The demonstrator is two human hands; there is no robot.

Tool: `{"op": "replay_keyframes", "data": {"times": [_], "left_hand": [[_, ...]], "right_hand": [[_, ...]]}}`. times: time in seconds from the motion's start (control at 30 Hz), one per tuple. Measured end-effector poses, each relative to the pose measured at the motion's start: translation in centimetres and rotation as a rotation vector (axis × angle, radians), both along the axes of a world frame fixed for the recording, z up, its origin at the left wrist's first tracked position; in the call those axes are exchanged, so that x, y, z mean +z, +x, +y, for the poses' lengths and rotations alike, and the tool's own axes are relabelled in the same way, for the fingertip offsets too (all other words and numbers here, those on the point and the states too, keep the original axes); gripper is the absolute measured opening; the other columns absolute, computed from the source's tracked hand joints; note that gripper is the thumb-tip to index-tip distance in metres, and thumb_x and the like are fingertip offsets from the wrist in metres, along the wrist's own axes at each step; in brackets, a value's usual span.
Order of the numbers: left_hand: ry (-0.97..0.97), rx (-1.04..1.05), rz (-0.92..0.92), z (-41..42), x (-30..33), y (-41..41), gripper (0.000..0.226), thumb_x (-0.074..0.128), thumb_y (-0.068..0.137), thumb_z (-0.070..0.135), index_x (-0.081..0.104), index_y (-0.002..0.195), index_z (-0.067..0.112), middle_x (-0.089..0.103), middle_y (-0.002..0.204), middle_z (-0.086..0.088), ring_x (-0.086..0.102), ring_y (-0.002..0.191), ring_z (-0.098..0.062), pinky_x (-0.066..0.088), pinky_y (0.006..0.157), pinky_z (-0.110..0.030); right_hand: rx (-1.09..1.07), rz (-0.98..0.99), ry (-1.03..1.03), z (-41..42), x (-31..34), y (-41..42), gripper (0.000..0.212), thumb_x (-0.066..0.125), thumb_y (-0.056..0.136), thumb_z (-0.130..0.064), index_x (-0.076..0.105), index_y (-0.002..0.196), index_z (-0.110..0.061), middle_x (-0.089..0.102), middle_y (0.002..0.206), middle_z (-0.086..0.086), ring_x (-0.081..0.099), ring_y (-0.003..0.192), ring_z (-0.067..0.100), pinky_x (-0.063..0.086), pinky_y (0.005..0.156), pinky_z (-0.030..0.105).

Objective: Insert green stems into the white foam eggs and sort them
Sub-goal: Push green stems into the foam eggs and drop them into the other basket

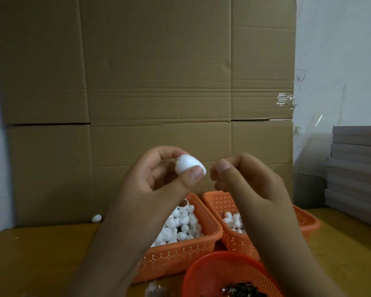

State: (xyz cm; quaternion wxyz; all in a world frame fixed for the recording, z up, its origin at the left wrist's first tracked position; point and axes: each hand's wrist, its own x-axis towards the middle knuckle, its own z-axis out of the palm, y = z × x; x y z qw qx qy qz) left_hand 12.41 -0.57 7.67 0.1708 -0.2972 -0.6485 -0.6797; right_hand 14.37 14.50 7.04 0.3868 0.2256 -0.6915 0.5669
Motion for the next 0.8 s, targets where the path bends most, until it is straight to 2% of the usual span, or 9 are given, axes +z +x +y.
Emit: {"op": "replay_keyframes", "data": {"times": [0.1,0.2,0.33,0.43,0.53,0.6,0.67,0.8], "left_hand": [[0.052,0.072,0.006,-0.17,-0.05,-0.12,0.029,0.071,0.063,0.048,0.069,0.090,0.038,0.073,0.088,0.010,0.059,0.062,0.000,0.047,0.056,-0.018],[0.086,0.012,-0.017,-0.20,-0.02,-0.06,0.028,0.070,0.068,0.044,0.071,0.092,0.030,0.070,0.077,0.011,0.059,0.063,-0.001,0.047,0.054,-0.019],[0.048,-0.037,-0.038,-0.31,-0.11,-0.18,0.029,0.071,0.068,0.045,0.072,0.094,0.033,0.074,0.092,0.005,0.065,0.074,-0.005,0.047,0.068,-0.028],[-0.011,-0.040,-0.021,-0.20,-0.16,-0.21,0.027,0.069,0.069,0.044,0.071,0.095,0.035,0.075,0.095,0.006,0.068,0.079,-0.004,0.050,0.067,-0.024],[-0.086,-0.014,0.001,-0.02,-0.17,-0.11,0.029,0.069,0.071,0.048,0.070,0.098,0.036,0.075,0.098,0.010,0.071,0.087,-0.005,0.053,0.066,-0.021],[-0.095,-0.001,0.009,0.02,-0.11,-0.07,0.031,0.077,0.074,0.051,0.070,0.099,0.034,0.075,0.097,0.011,0.071,0.087,-0.004,0.053,0.067,-0.020],[-0.085,0.015,0.016,-0.02,-0.06,-0.09,0.034,0.074,0.070,0.052,0.070,0.098,0.034,0.075,0.096,0.012,0.070,0.088,-0.002,0.050,0.069,-0.021],[-0.135,0.059,0.064,0.04,-0.19,-0.25,0.025,0.073,0.070,0.053,0.069,0.093,0.043,0.074,0.095,0.018,0.068,0.091,0.001,0.047,0.075,-0.022]], "right_hand": [[0.036,-0.037,0.084,0.06,0.16,0.13,0.024,0.054,0.082,-0.035,0.072,0.068,-0.027,0.069,0.069,-0.011,0.062,0.071,0.002,0.047,0.067,0.016],[0.055,-0.019,0.109,-0.10,0.14,0.28,0.023,0.054,0.083,-0.035,0.075,0.075,-0.033,0.069,0.072,-0.013,0.063,0.072,0.000,0.048,0.069,0.016],[0.057,0.044,0.061,-0.01,0.25,0.45,0.021,0.053,0.085,-0.028,0.071,0.085,-0.039,0.069,0.075,-0.022,0.064,0.076,-0.006,0.047,0.071,0.008],[0.066,0.064,0.073,-0.06,0.25,0.55,0.023,0.053,0.087,-0.026,0.071,0.093,-0.038,0.070,0.083,-0.021,0.065,0.083,-0.005,0.047,0.073,0.008],[0.064,0.059,0.095,-0.27,0.11,0.48,0.025,0.052,0.088,-0.028,0.071,0.102,-0.035,0.071,0.093,-0.012,0.066,0.090,0.001,0.050,0.077,0.015],[0.056,0.055,0.076,-0.32,-0.01,0.43,0.026,0.053,0.087,-0.028,0.069,0.105,-0.036,0.071,0.093,-0.011,0.066,0.092,0.002,0.051,0.080,0.016],[0.048,0.059,0.029,-0.20,-0.05,0.46,0.026,0.054,0.086,-0.028,0.068,0.106,-0.038,0.071,0.091,-0.011,0.066,0.092,0.003,0.050,0.080,0.015],[0.023,0.092,0.033,-0.12,0.00,0.56,0.026,0.053,0.087,-0.026,0.066,0.107,-0.036,0.071,0.090,-0.012,0.065,0.094,0.003,0.048,0.082,0.015]]}}
